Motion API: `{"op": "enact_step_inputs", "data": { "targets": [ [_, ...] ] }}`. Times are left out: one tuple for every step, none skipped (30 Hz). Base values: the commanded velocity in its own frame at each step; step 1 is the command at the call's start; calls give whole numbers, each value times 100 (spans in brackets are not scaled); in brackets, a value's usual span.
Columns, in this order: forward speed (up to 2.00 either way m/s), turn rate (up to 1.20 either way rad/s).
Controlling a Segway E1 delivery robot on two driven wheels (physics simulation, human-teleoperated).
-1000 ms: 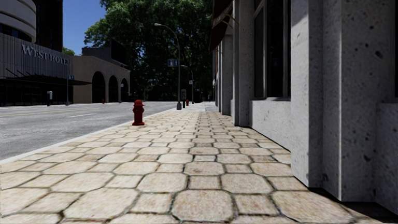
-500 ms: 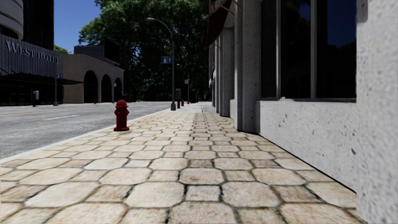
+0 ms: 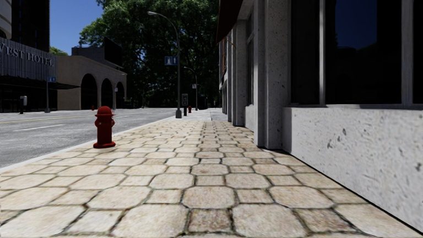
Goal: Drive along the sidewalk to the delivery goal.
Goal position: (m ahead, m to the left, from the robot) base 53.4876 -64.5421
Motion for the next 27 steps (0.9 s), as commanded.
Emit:
{"op": "enact_step_inputs", "data": {
  "targets": [
    [200,0],
    [200,0],
    [200,0],
    [200,0],
    [200,0],
    [200,0],
    [200,0],
    [200,0],
    [200,0],
    [200,0],
    [200,0],
    [200,0],
    [200,0],
    [200,0],
    [200,0],
    [200,0],
    [200,0],
    [200,0],
    [200,0],
    [200,0],
    [200,0],
    [200,0],
    [200,0],
    [200,0],
    [200,0],
    [200,0],
    [200,0]
  ]
}}
